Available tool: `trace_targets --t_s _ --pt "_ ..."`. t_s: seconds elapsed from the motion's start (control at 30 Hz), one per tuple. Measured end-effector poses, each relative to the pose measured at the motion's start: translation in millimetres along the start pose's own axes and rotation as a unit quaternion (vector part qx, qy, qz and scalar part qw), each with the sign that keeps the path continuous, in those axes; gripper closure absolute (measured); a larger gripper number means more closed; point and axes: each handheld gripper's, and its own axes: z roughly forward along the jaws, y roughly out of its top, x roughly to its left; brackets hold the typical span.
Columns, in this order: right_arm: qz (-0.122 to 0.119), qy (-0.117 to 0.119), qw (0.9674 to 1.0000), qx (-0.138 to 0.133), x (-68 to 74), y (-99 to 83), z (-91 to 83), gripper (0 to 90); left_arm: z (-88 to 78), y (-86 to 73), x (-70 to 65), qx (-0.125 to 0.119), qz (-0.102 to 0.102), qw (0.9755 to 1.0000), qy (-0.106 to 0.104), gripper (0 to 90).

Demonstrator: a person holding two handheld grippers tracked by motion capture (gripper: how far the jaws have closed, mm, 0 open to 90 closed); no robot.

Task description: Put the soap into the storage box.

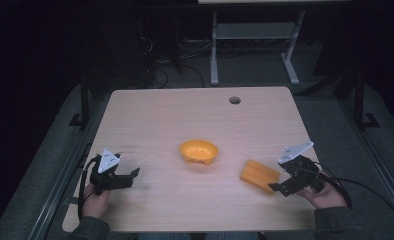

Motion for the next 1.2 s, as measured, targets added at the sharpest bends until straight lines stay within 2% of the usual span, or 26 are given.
trace_targets --t_s 0.5,0.67,0.83,0.97,1.2 --pt "-0.016 0.012 0.9997 0.014 1.0 19.5 17.4 14.1 0.0 0.1 0.4 0.001 0.0 1.0 -0.001 14.1" --pt "-0.024 0.015 0.9993 0.024 0.7 23.5 25.9 14.1 -0.3 0.1 0.8 0.002 0.0 1.0 0.0 14.1" --pt "-0.02 0.02 0.9991 0.032 0.6 26.3 31.3 14.1 -0.3 0.2 1.2 0.003 0.001 1.0 0.001 14.1" --pt "-0.03 0.019 0.9986 0.038 -1.6 29.5 39.6 14.1 -0.5 0.3 1.5 0.002 0.002 1.0 0.001 14.1" --pt "-0.029 0.02 0.9981 0.05 -1.9 32.1 47.0 14.0 -0.5 0.2 1.3 0.0 0.001 1.0 0.001 14.1"
